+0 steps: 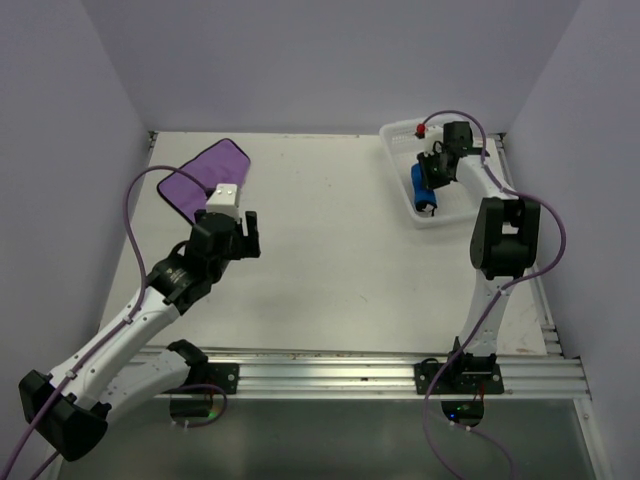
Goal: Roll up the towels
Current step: Place the rolled towel into the container
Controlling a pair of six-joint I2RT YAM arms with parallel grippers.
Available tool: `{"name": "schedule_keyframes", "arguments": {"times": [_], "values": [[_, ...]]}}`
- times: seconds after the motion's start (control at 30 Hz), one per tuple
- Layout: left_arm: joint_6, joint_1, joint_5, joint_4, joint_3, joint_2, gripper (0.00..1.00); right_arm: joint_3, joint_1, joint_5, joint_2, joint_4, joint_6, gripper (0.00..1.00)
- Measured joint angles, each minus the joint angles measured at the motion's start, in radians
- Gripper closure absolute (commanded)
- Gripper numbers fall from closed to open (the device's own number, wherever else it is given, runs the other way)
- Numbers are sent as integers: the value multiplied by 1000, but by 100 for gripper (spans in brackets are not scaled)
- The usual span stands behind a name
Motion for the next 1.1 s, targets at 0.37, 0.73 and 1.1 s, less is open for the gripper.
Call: {"name": "schedule_keyframes", "arguments": {"times": [0.37,0.73,1.1], "values": [[1,23,24,7,0,0,23,-4,4,-5,29,14,-34,98],[15,38,48,19,-7,0,22,-3,28,-4,53,14,-51,88],[16,44,55,22,-10,0,22,5,36,2,69,9,-51,79]]}}
